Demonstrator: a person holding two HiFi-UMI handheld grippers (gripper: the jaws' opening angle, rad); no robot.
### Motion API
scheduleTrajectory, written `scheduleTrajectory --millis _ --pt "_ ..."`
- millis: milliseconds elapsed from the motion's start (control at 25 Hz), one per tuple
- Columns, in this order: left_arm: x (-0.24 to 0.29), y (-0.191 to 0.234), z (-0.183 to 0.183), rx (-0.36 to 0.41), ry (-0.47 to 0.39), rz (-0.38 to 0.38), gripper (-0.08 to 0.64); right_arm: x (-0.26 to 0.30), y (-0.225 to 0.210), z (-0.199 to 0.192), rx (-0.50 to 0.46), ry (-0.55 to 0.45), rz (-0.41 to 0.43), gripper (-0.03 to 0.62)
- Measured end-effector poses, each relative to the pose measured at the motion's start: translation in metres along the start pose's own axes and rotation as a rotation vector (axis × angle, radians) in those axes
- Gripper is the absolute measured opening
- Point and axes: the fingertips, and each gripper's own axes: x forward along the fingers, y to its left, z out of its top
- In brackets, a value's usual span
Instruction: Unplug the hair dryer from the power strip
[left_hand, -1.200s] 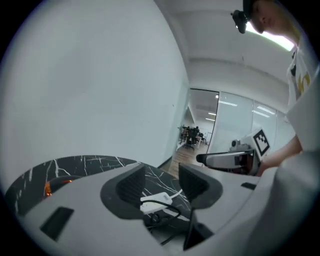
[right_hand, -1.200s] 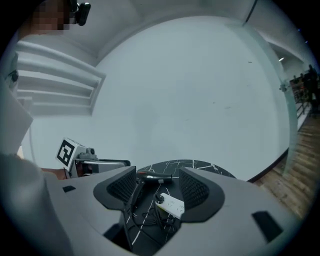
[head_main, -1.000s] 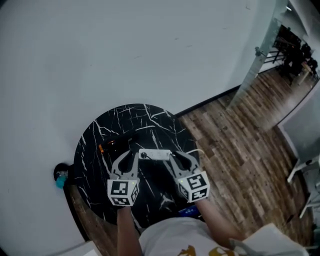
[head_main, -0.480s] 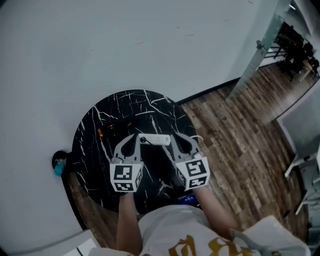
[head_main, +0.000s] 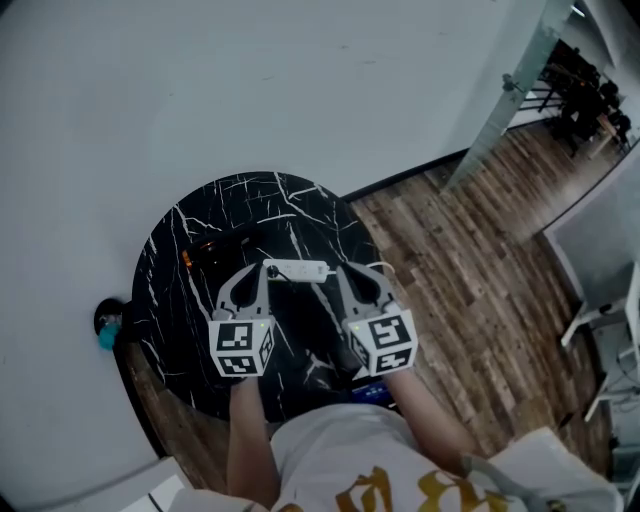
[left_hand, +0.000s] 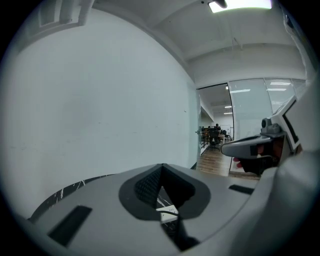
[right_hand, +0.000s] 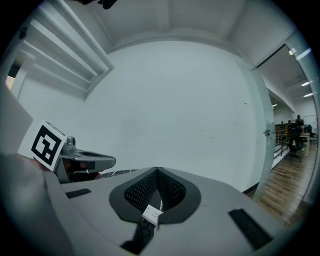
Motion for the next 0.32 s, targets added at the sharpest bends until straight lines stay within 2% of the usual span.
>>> scheduleTrajectory --millis 160,320 --pt "-0.0013 -0.0065 0.0003 -0.022 -0.018 -0.017 -0.001 -0.002 -0.0031 0.0004 0.011 -0.003 0.002 -0.002" --pt "0.0003 -0.0081 -0.0034 -0.003 -0.002 -0.016 -0.001 -0.0009 -0.0052 0.0028 0.021 -0.028 0.01 -0.003"
